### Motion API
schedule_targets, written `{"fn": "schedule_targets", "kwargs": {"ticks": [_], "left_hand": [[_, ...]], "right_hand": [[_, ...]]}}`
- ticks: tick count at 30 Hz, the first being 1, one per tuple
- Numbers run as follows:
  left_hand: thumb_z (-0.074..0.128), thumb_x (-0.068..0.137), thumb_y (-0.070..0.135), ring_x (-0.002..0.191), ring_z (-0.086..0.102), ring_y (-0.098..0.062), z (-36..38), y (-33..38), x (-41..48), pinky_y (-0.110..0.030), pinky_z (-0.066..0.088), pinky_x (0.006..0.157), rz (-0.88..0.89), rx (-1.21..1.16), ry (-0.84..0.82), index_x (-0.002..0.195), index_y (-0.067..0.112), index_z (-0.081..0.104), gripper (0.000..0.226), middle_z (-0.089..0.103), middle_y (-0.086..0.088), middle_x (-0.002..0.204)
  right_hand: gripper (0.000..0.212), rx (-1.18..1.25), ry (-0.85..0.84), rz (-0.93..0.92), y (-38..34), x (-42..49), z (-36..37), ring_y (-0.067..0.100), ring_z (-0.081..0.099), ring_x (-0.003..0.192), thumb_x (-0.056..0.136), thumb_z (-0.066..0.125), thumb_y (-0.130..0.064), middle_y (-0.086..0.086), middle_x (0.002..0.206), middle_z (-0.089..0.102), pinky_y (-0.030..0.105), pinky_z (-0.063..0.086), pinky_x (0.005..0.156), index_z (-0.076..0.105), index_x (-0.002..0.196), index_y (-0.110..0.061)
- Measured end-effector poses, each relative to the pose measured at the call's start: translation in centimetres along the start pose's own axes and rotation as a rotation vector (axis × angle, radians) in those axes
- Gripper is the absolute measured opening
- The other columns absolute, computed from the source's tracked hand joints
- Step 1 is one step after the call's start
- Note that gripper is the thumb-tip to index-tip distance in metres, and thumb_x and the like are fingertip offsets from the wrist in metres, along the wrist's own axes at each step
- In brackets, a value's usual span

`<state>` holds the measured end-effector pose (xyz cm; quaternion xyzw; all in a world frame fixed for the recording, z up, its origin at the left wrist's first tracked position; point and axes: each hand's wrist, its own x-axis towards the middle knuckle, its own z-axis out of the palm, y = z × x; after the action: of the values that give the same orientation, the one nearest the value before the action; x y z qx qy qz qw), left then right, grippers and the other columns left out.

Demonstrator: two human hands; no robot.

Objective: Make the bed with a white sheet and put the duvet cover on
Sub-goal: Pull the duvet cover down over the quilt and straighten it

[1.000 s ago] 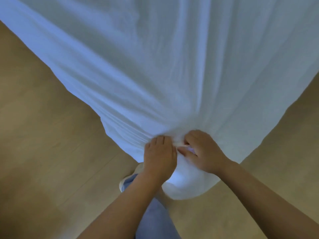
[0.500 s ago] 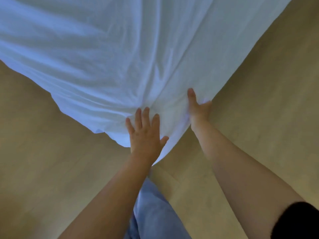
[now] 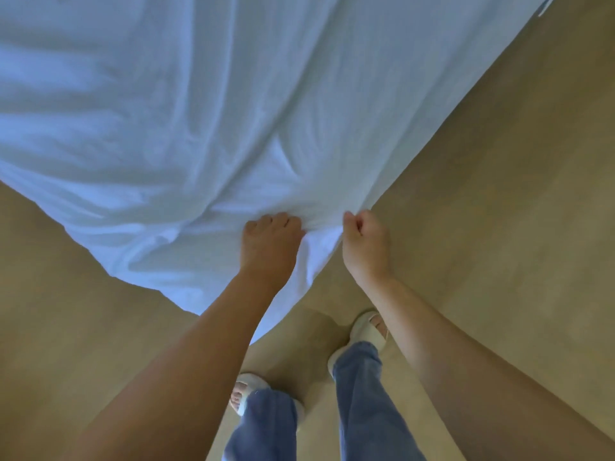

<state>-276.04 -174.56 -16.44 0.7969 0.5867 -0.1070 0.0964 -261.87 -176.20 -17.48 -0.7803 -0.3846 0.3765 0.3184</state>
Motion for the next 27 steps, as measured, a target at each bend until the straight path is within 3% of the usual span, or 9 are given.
{"fn": "schedule_targets", "kwargs": {"ticks": [4,7,11,15,17,19,22,24,27], "left_hand": [[0.045,0.092,0.017,0.089,0.058,-0.025,0.8,4.0,-3.4,-0.029,0.027,0.067,0.294,-0.089,-0.206,0.098,0.015,0.056,0.013,0.051,0.000,0.087],[0.038,0.095,0.020,0.098,0.058,-0.026,0.9,5.7,-2.4,-0.028,0.030,0.071,0.112,-0.090,-0.306,0.106,0.015,0.055,0.021,0.058,-0.002,0.102],[0.042,0.095,0.027,0.111,0.055,-0.025,-1.6,6.5,2.6,-0.032,0.041,0.084,-0.109,-0.180,-0.403,0.116,0.019,0.055,0.027,0.056,-0.003,0.120],[0.044,0.094,0.037,0.104,0.053,-0.025,-5.8,9.6,8.2,-0.033,0.039,0.076,-0.077,-0.167,-0.138,0.121,0.014,0.046,0.036,0.052,-0.004,0.114],[0.047,0.092,0.042,0.106,0.049,-0.025,-7.5,11.2,11.7,-0.033,0.036,0.079,-0.076,-0.126,-0.059,0.127,0.013,0.043,0.045,0.049,-0.006,0.117],[0.049,0.091,0.047,0.111,0.045,-0.026,-8.7,12.7,15.0,-0.036,0.035,0.086,-0.079,-0.076,-0.024,0.130,0.012,0.040,0.053,0.046,-0.007,0.122],[0.049,0.089,0.053,0.126,0.035,-0.028,-9.6,14.8,19.1,-0.041,0.031,0.100,-0.073,-0.057,-0.010,0.138,0.011,0.030,0.067,0.035,-0.010,0.139],[0.048,0.089,0.056,0.141,0.015,-0.031,-9.8,15.9,21.9,-0.046,0.020,0.111,-0.054,-0.076,-0.041,0.146,0.011,0.015,0.080,0.016,-0.012,0.153],[0.046,0.086,0.064,0.145,-0.005,-0.031,-9.5,17.3,26.8,-0.051,0.007,0.115,-0.047,-0.099,-0.091,0.150,0.010,-0.003,0.097,-0.005,-0.014,0.158]], "right_hand": [[0.039,0.046,-0.061,0.170,3.4,-1.0,-2.6,0.012,0.030,0.050,0.091,0.045,-0.005,0.001,0.054,0.033,0.022,0.025,0.046,0.031,0.056,-0.013],[0.029,-0.034,-0.284,0.265,4.1,0.6,-4.3,0.020,0.040,0.054,0.091,0.044,-0.010,0.012,0.060,0.043,0.028,0.031,0.051,0.041,0.062,-0.008],[0.026,-0.111,-0.509,0.295,3.2,4.8,-7.0,0.013,0.048,0.047,0.095,0.046,-0.024,0.005,0.062,0.050,0.016,0.038,0.040,0.046,0.072,-0.013],[0.018,-0.038,-0.351,0.281,1.8,10.3,-10.2,0.018,0.050,0.064,0.093,0.046,-0.027,0.001,0.072,0.048,0.027,0.041,0.059,0.045,0.080,-0.015],[0.012,-0.085,-0.286,0.198,0.9,13.0,-11.9,0.010,0.050,0.067,0.094,0.046,-0.028,-0.005,0.079,0.050,0.024,0.036,0.057,0.047,0.093,-0.016],[0.025,-0.083,-0.260,0.160,-0.1,15.7,-13.4,0.000,0.048,0.075,0.095,0.046,-0.030,-0.007,0.096,0.052,0.019,0.033,0.058,0.047,0.117,-0.019],[0.043,-0.012,-0.228,0.179,-1.6,19.6,-15.3,0.013,0.052,0.101,0.095,0.044,-0.032,0.002,0.127,0.051,0.025,0.037,0.075,0.040,0.135,-0.019],[0.046,0.047,-0.200,0.213,-2.4,22.1,-16.3,0.018,0.050,0.112,0.096,0.044,-0.033,0.003,0.135,0.047,0.026,0.036,0.081,0.036,0.139,-0.017],[0.042,0.130,-0.178,0.257,-3.4,26.5,-17.2,0.008,0.049,0.086,0.098,0.041,-0.033,-0.001,0.116,0.050,0.020,0.036,0.067,0.037,0.137,-0.018]]}}
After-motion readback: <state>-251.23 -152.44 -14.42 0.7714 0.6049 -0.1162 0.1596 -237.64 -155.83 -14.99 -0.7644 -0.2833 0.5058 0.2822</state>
